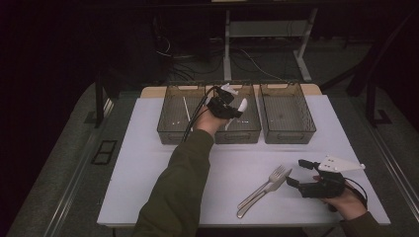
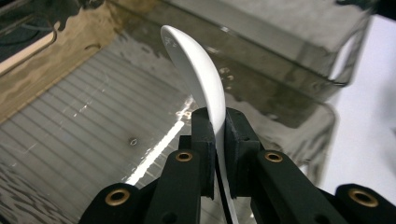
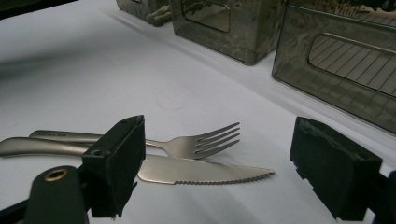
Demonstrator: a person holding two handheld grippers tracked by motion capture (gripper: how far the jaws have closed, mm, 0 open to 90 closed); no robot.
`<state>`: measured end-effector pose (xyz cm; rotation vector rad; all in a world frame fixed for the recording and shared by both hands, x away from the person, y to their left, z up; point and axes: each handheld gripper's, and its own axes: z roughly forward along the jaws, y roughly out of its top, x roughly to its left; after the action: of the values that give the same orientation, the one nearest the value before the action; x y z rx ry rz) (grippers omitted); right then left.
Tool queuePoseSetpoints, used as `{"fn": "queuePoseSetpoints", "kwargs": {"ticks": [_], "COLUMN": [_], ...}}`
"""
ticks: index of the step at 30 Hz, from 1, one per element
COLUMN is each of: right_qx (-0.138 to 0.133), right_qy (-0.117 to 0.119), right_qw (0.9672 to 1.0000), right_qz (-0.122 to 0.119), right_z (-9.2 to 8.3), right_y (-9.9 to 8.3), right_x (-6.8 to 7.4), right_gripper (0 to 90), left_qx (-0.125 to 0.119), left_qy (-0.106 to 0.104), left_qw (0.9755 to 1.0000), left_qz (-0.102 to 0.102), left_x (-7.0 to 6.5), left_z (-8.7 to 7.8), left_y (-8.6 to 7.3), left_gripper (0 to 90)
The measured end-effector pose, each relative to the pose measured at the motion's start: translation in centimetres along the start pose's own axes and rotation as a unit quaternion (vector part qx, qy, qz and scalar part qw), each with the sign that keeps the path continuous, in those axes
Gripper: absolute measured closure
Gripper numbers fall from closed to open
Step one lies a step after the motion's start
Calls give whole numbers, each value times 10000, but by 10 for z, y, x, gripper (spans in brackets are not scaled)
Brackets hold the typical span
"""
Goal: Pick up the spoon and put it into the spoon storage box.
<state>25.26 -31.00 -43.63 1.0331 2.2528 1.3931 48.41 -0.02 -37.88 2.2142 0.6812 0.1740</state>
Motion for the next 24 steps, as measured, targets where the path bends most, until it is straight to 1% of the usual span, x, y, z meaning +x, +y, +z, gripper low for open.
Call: {"fn": "queuePoseSetpoints", "kwargs": {"ticks": [1,2,4,5,6,7,8,9,11,13,14,15,16,19,22,24], "right_qx": [-15,-19,-29,-30,-31,-33,-34,-36,-37,-25,-31,-36,-37,-35,-36,-35], "right_qy": [-7,-4,-5,-9,-9,-10,-6,-7,-3,1,3,3,0,4,4,6], "right_qw": [10000,10000,10000,10000,10000,10000,10000,10000,10000,10000,10000,10000,10000,10000,10000,10000], "right_qz": [-24,-31,-20,-17,-20,-21,-31,-27,-34,-31,-33,-33,-37,-35,-41,-42], "right_z": [0,0,0,0,0,0,0,0,0,0,0,0,0,0,0,0], "right_y": [0,0,0,0,0,0,0,0,0,0,0,0,0,0,0,0], "right_x": [0,-1,0,0,0,0,0,0,0,0,0,0,0,0,0,0], "right_gripper": [180,180,180,180,180,179,180,179,179,179,180,179,179,180,180,179], "left_qx": [42,53,214,241,222,323,388,403,428,517,545,621,635,679,630,608], "left_qy": [30,52,65,81,84,70,51,25,18,14,-10,-32,-28,-34,-43,-39], "left_qw": [10000,10000,9997,9997,9997,9995,9992,9992,9990,9987,9985,9981,9980,9977,9980,9981], "left_qz": [20,-32,56,62,-60,19,28,-41,-91,-20,-51,-13,-50,-44,-78,-52], "left_x": [0,0,2,2,1,3,4,3,2,2,2,2,2,2,2,3], "left_z": [2,5,6,8,11,11,13,14,18,19,20,20,21,22,21,19], "left_y": [0,0,-1,-1,-2,-2,-3,-4,-4,-4,-4,-4,-5,-5,-5,-4], "left_gripper": [821,822,822,822,821,821,820,819,817,814,814,813,813,812,796,787]}}
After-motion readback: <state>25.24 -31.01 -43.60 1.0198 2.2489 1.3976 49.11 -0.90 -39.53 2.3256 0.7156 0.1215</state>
